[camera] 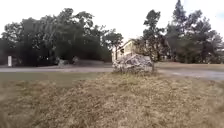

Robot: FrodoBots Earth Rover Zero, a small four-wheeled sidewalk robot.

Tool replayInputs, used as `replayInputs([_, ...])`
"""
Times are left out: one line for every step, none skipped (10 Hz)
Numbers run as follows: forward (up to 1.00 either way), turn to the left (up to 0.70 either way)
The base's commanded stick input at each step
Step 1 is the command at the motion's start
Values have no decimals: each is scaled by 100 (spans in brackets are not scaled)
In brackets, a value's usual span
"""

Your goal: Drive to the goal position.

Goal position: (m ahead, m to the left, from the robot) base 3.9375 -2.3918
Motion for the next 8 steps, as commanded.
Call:
replayInputs([70,-1])
replayInputs([70,0])
replayInputs([70,0])
replayInputs([70,0])
replayInputs([70,0])
replayInputs([70,-2])
replayInputs([70,-7])
replayInputs([70,-14])
